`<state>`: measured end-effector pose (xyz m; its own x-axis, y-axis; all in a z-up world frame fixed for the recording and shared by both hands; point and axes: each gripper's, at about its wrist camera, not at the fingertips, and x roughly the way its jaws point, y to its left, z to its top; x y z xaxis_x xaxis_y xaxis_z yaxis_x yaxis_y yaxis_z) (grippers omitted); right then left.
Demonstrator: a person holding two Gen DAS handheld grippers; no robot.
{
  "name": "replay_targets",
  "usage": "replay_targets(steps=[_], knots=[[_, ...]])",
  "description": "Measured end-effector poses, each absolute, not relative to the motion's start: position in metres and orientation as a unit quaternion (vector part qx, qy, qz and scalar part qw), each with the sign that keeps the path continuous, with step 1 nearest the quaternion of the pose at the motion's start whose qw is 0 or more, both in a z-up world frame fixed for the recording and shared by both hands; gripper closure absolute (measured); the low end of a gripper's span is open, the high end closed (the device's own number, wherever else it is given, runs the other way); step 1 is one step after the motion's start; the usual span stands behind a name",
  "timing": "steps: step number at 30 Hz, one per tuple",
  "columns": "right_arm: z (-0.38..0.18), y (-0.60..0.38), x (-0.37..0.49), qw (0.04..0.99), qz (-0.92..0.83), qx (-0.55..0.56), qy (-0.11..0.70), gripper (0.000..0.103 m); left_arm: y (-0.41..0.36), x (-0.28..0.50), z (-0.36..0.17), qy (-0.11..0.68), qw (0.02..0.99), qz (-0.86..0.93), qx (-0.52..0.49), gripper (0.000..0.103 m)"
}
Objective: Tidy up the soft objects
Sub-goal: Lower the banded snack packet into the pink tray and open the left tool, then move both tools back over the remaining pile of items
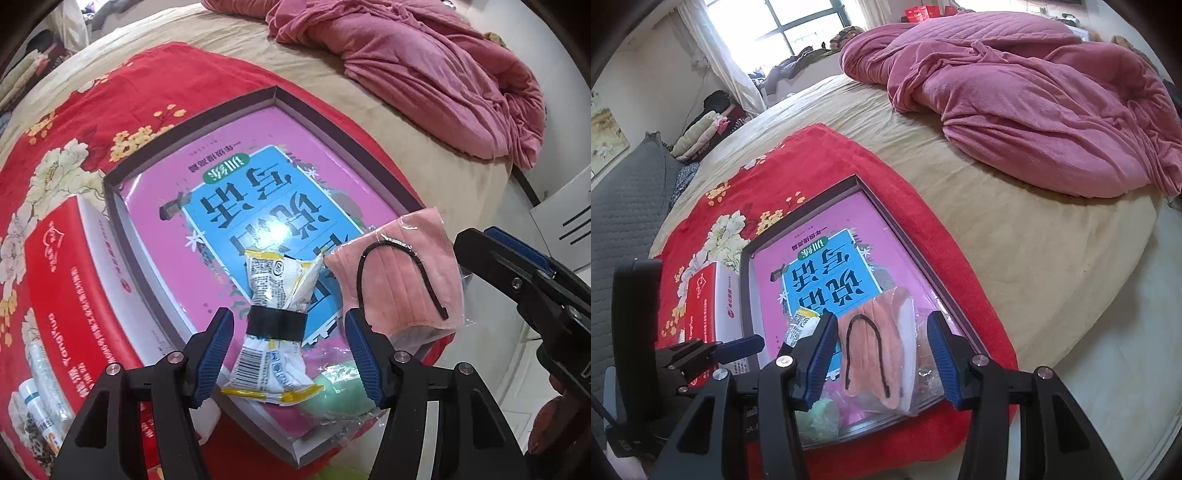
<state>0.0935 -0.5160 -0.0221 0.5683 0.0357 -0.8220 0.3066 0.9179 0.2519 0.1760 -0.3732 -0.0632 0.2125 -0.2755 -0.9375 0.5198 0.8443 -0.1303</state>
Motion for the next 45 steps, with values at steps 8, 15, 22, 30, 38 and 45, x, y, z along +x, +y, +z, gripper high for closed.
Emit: replay_targets(steps=[8,15,22,30,38,45], knots=[[-0.013,-0.515,0.092,0.869,-0.081,0.18,0.453,0.049,-0.366,0.172,-0.046,0.559,0.78,-0.265,0.094,0.036],[-0.008,-0.512,0.09,0.87,-0.084,0.17,0.455,0.044,-0.354,0.167,-0.028,0.545,0.791,-0.266,0.082,0.029],[-0.003,-0.509,0.086,0.871,-0.088,0.164,0.455,0.03,-0.335,0.157,-0.011,0.535,0.801,-0.258,0.074,0.029],[0.011,-0.499,0.08,0.875,-0.086,0.163,0.447,0.03,-0.313,0.147,0.004,0.522,0.814,-0.245,0.067,0.029],[0.028,-0.48,0.075,0.884,-0.073,0.159,0.434,0.028,-0.289,0.136,0.019,0.51,0.825,-0.235,0.055,0.029],[0.039,-0.468,0.07,0.889,-0.07,0.151,0.427,0.028,-0.264,0.123,0.03,0.502,0.833,-0.227,0.043,0.024]])
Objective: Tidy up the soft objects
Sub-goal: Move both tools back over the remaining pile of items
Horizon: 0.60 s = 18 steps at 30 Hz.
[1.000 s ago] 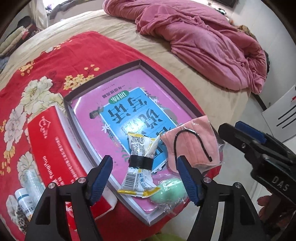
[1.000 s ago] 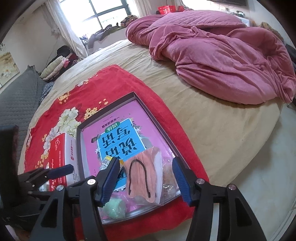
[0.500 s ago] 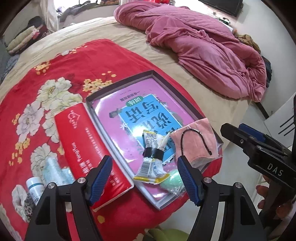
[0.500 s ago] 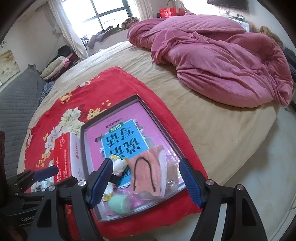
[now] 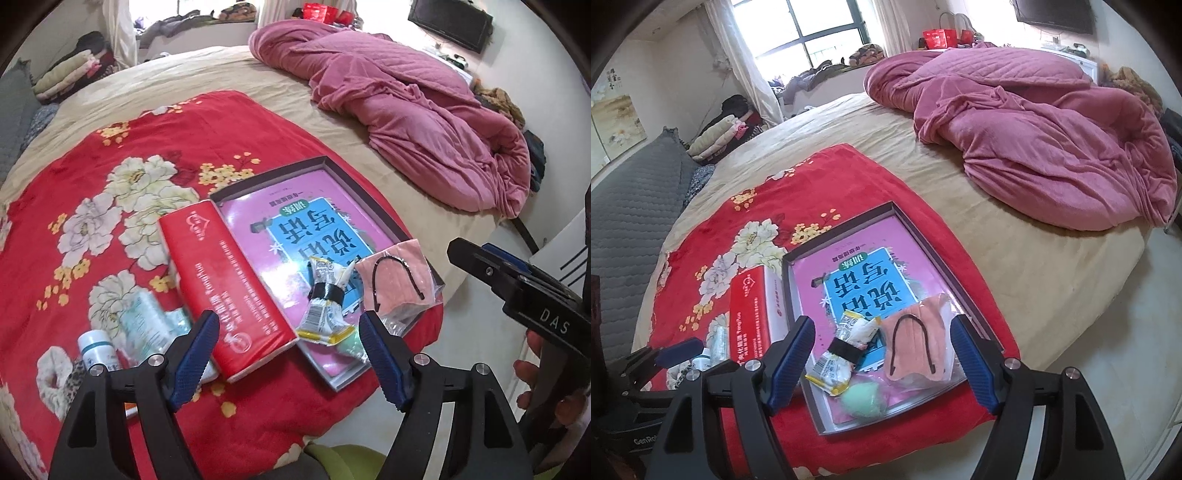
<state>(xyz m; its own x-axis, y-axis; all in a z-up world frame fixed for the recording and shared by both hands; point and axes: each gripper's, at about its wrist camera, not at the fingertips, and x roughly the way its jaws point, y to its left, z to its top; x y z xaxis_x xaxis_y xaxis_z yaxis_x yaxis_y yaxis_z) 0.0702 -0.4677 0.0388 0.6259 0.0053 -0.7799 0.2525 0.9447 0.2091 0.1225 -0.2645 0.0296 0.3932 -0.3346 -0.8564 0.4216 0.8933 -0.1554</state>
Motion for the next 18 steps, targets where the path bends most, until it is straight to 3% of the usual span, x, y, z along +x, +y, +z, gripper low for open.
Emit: replay_targets(steps=[18], knots=[[0.073,-0.41,0.059,0.906,-0.031,0.107,0.407,0.027,-0.164,0.1,0.055,0.48,0.861,-0.17,-0.004,0.024]])
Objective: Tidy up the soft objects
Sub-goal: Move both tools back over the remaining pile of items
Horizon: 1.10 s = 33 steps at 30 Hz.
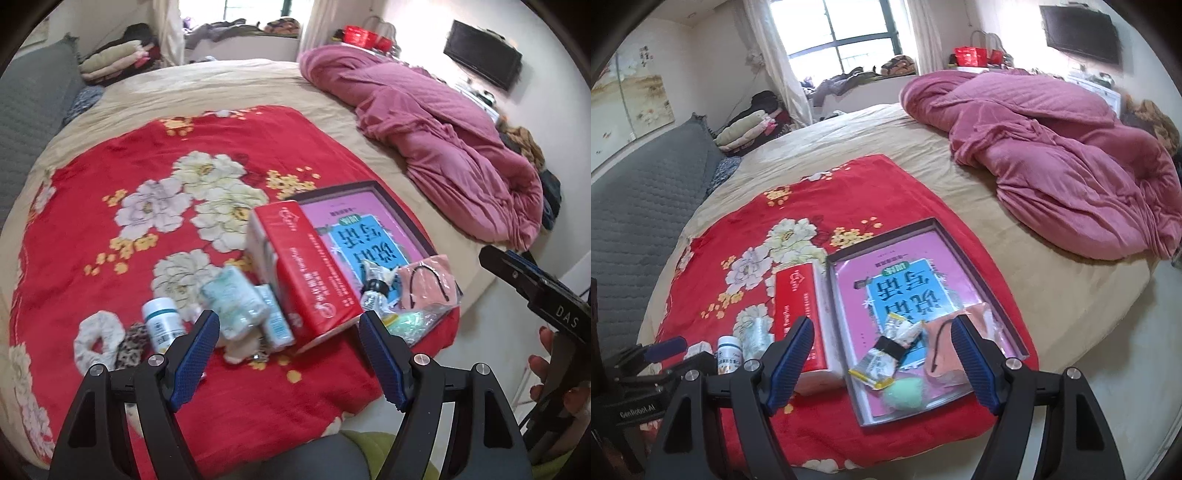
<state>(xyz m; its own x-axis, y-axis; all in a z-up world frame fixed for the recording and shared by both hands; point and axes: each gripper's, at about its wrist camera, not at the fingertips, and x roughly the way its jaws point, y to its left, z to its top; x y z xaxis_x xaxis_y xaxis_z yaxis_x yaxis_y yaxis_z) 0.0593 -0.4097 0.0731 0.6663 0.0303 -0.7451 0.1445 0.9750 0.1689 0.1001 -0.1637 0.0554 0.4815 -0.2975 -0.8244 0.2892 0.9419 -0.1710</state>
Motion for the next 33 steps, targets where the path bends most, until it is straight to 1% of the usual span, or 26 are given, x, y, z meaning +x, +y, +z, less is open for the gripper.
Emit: replay_targets(steps=[11,33], knots=[[0.08,-0.361,0.052,0.907,0.0,0.073,0.414,0.026,-0.126,0.083,0.056,0.477,0.865,-0.151,-0.026,0.024],[0.073,-0.281,0.043,0.895,0.078,0.032,0.438,0.026,-0.06,0.05,0.048,0.477,0.87,-0.11,-0.047,0.024]])
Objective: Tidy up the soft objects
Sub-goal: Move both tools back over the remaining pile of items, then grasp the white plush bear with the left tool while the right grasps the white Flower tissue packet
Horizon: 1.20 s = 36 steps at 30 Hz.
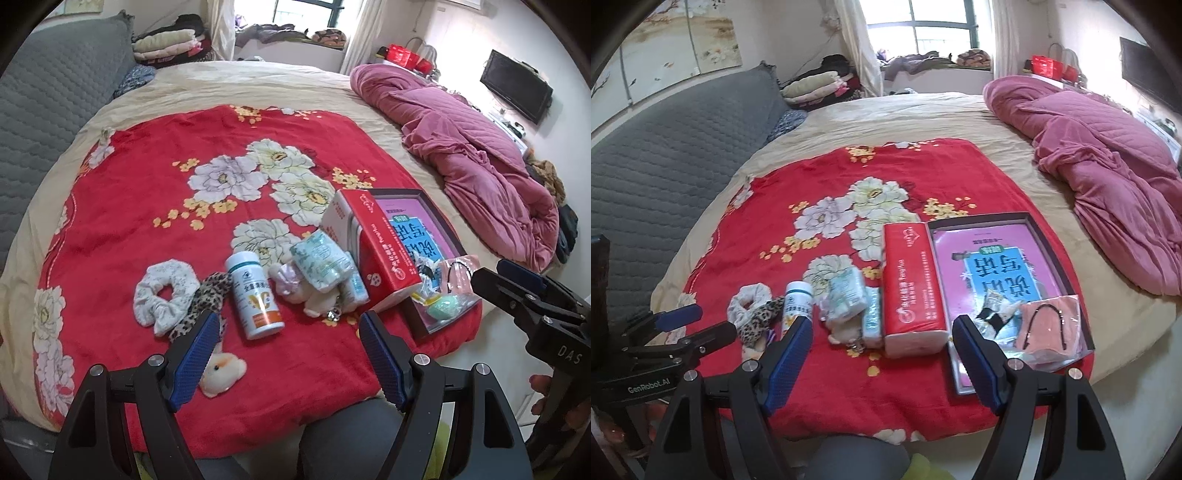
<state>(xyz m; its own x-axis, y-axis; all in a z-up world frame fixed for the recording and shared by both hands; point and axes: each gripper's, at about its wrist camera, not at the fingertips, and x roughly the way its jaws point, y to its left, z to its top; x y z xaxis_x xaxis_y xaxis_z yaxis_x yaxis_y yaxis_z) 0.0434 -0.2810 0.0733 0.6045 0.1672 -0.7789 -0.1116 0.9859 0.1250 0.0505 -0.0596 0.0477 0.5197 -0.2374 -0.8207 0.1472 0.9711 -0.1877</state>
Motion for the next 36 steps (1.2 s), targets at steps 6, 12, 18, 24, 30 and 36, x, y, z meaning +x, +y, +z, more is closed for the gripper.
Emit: replay_targets(steps=[6,12,18,24,30,36], knots=[[0.072,-0.261,0.041,0.893,0.095,0.016,0.44,0.026,-0.034,0.04,0.041,0.483,0.869,-0.093,-0.056,0.024],[0.068,-0.242,0.041,0.889,0.11,0.002,0.445,0.026,0.0,0.032,0.036,0.487,0.867,-0.065,-0.077,0.024],[0.063,-0.228,0.039,0.885,0.123,-0.005,0.449,0.026,0.029,0.029,0.03,0.491,0.866,-0.038,-0.092,0.024],[0.055,-0.218,0.038,0.88,0.133,-0.014,0.455,0.026,0.035,0.026,0.013,0.506,0.857,-0.028,-0.098,0.024],[0.043,-0.214,0.037,0.875,0.139,-0.02,0.464,0.026,0.021,0.025,-0.004,0.523,0.846,-0.04,-0.094,0.024],[0.032,-0.214,0.042,0.87,0.139,-0.021,0.472,0.026,0.014,0.028,-0.025,0.541,0.834,-0.047,-0.1,0.024]])
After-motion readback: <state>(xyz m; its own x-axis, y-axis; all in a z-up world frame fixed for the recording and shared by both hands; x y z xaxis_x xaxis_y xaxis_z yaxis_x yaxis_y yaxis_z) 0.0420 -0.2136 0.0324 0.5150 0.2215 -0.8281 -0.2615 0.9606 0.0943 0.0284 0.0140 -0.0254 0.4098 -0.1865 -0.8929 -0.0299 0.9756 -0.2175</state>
